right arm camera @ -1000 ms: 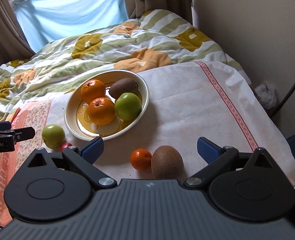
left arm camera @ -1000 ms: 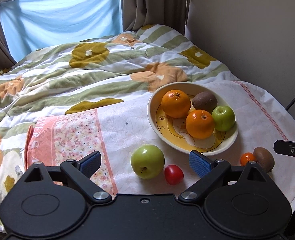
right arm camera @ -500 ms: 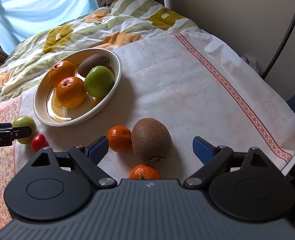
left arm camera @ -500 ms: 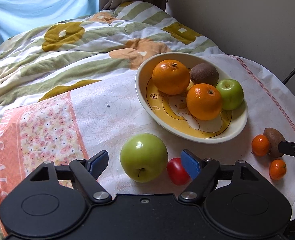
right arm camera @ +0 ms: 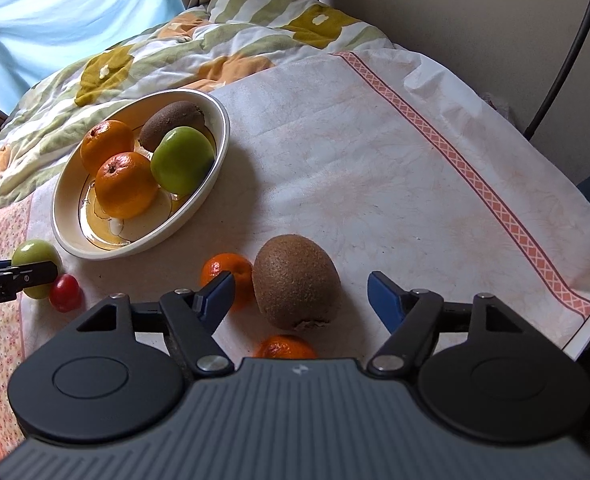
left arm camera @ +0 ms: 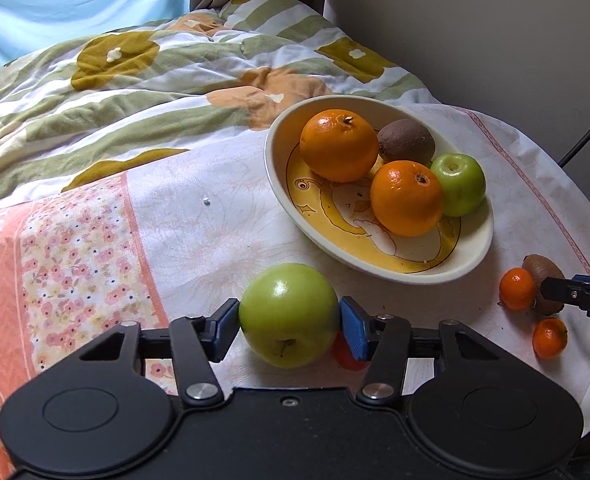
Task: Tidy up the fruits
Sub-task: 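Grasp a green apple with the left tool while the right tool grasps a brown kiwi, then carry the apple and kiwi over the bowl and open both tools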
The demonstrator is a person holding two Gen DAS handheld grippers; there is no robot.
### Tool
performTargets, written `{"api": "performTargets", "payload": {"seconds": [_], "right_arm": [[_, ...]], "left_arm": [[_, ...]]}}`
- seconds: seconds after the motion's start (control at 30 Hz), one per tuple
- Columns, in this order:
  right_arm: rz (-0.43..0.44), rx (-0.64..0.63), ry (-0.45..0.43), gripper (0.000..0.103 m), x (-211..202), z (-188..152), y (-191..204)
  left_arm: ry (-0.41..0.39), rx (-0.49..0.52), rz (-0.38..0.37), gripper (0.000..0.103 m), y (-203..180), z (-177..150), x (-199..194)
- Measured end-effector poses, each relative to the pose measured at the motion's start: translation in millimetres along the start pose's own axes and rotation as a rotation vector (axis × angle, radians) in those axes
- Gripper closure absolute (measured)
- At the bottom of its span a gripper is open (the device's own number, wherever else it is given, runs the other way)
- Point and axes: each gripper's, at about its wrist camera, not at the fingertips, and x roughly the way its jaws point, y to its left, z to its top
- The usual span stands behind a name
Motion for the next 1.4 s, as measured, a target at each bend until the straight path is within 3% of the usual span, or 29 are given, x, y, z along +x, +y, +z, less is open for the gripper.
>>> {"api": "performTargets", "payload": {"seconds": [0.63,0.87,1.0,1.4], "right_arm": [[0.026,0.024,0.031,0.026,10.9,-5.8,-9.1],[0.1,0.042,0.058,0.026,15.4,-0.3,-21.8],[0.171,0.057,0.075,0.036,17.1,2.1,-28.9],[0.221,-0.005,0.057,0.038,3.9,9.5,-35.6]], "left_arm": [[-0.026,-0.009,0.014,0.045,-0.2,-8.4,-18.6],[-0.037,-0.008,0.013,0.045,-5.1,-9.7,-25.3],[-0.045,-0.011,0.023,0.045,-7.6,-11.1,-30.6],[-0.093,-0.042,0.071,0.045,-35.8,-9.3,-56.2]]}}
